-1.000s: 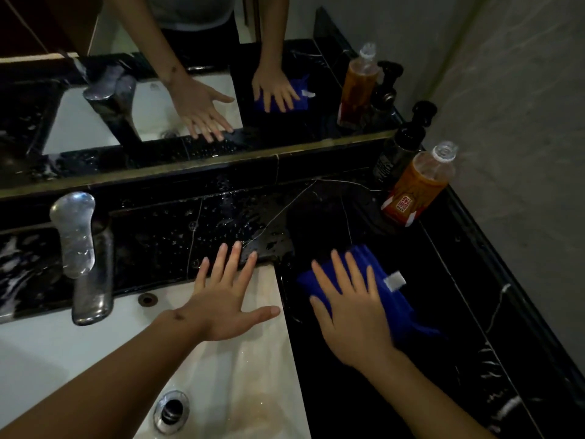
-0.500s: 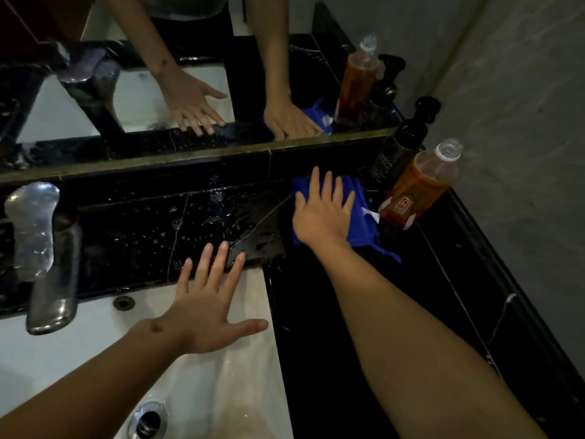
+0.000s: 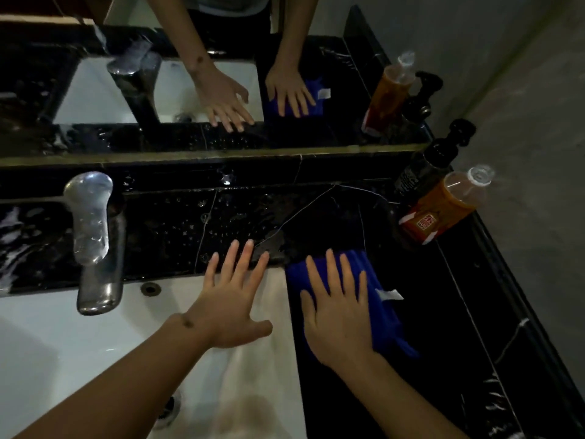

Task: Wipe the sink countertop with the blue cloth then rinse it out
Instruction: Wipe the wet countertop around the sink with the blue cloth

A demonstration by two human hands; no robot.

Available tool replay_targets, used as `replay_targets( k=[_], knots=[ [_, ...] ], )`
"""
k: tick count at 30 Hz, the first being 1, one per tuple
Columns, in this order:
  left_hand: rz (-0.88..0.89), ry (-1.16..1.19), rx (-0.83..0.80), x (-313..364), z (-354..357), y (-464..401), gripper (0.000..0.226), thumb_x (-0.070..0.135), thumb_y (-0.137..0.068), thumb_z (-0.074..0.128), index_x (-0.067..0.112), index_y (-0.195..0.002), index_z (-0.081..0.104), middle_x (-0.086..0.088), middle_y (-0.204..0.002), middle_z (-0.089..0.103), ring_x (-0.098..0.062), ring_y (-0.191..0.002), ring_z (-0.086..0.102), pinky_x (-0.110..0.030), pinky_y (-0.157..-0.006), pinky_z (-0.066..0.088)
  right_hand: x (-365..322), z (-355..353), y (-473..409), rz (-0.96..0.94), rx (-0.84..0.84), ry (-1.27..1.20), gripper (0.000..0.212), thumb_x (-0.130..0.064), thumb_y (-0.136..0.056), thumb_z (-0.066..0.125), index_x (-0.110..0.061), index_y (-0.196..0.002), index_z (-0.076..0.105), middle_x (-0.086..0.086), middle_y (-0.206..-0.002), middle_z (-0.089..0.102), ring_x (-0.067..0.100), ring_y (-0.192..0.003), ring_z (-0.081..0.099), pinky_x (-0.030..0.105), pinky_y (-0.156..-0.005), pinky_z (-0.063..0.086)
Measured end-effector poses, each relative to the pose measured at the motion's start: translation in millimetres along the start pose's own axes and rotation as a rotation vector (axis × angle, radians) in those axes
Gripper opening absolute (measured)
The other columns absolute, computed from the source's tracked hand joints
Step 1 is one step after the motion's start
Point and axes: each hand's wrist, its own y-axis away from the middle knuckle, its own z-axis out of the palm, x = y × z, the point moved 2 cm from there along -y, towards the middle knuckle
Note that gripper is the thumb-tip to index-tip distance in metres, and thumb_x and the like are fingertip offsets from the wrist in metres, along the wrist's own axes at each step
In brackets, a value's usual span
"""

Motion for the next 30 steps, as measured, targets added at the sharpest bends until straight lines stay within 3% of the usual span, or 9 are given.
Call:
replay_targets(
  k=[4,9,13,18,20,22,24,27,30],
  knots=[
    [-0.004,0.005,0.038,-1,2,-1,0.119,0.077,-0.070,0.042,0.028,-0.145,-0.037,-0.006,-0.149,-0.050,-0.026,-0.135,-0.050,-0.052,-0.112,-0.027,-27,-11,-77,-0.027,0.039,-0.017,0.058,-0.049,-0.103,0.012,-0.034,-0.158,-0.001,0.003,-0.168,-0.008,0.022,-0.154,-0.014,0.051,-0.123,-0.009],
    [-0.010,-0.030,0.013,2,3,-2,0.119,0.077,-0.072,0.041,0.028,-0.144,-0.039,-0.006,-0.147,-0.053,-0.026,-0.133,-0.052,-0.055,-0.114,-0.024,-44,-17,-149,-0.028,0.110,-0.039,0.056,-0.047,-0.104,0.017,-0.033,-0.159,0.011,0.006,-0.168,0.005,0.024,-0.155,-0.004,0.051,-0.123,-0.005],
    [-0.018,-0.018,0.019,2,1,-1,0.118,0.076,-0.072,0.041,0.029,-0.141,-0.043,-0.006,-0.148,-0.052,-0.026,-0.133,-0.052,-0.053,-0.114,-0.024,-40,-19,-133,-0.015,0.129,-0.061,0.058,-0.051,-0.105,0.019,-0.031,-0.159,0.014,0.009,-0.168,0.003,0.024,-0.155,-0.003,0.048,-0.124,-0.005],
    [-0.004,-0.004,0.013,2,-1,0,0.118,0.074,-0.071,0.042,0.027,-0.145,-0.037,-0.006,-0.150,-0.050,-0.026,-0.134,-0.051,-0.052,-0.113,-0.026,-10,-16,-72,-0.026,0.047,-0.075,0.063,-0.059,-0.101,0.018,-0.035,-0.159,0.007,-0.001,-0.168,-0.005,0.017,-0.154,-0.011,0.042,-0.124,-0.008],
    [0.009,0.004,0.008,2,-3,1,0.117,0.073,-0.072,0.042,0.027,-0.147,-0.035,-0.006,-0.149,-0.050,-0.025,-0.134,-0.051,-0.052,-0.112,-0.027,4,-16,-79,-0.026,0.076,-0.075,0.062,-0.056,-0.102,0.018,-0.034,-0.159,0.011,0.000,-0.168,0.000,0.019,-0.155,-0.005,0.042,-0.125,-0.003],
    [0.010,0.014,0.001,0,-4,1,0.116,0.072,-0.073,0.043,0.028,-0.147,-0.036,-0.005,-0.147,-0.052,-0.025,-0.132,-0.053,-0.051,-0.111,-0.029,16,-19,-106,0.098,0.210,-0.064,0.062,-0.050,-0.100,0.019,-0.027,-0.157,0.024,0.009,-0.166,0.016,0.026,-0.154,0.010,0.048,-0.125,0.008],
    [0.007,0.028,-0.001,2,-5,1,0.117,0.072,-0.073,0.044,0.028,-0.147,-0.036,-0.004,-0.146,-0.054,-0.024,-0.131,-0.054,-0.052,-0.110,-0.030,18,-24,-136,0.329,0.251,-0.103,0.061,-0.045,-0.102,0.025,-0.020,-0.157,0.026,0.014,-0.165,0.019,0.030,-0.153,0.013,0.051,-0.124,0.007],
    [-0.019,0.051,0.044,7,1,-2,0.118,0.071,-0.071,0.044,0.027,-0.145,-0.037,-0.004,-0.146,-0.053,-0.024,-0.130,-0.055,-0.052,-0.109,-0.032,-24,-22,-164,0.508,0.259,-0.185,0.067,-0.041,-0.101,0.036,-0.009,-0.158,0.019,0.021,-0.165,0.013,0.034,-0.153,0.007,0.054,-0.123,0.001],
    [-0.008,0.031,0.064,5,3,-1,0.116,0.072,-0.073,0.043,0.026,-0.149,-0.031,-0.006,-0.150,-0.049,-0.024,-0.132,-0.053,-0.050,-0.110,-0.031,-91,-14,-161,0.322,0.246,-0.203,0.069,-0.040,-0.103,0.033,-0.004,-0.157,0.011,0.023,-0.165,0.008,0.034,-0.154,0.003,0.053,-0.123,-0.003]
  ],
)
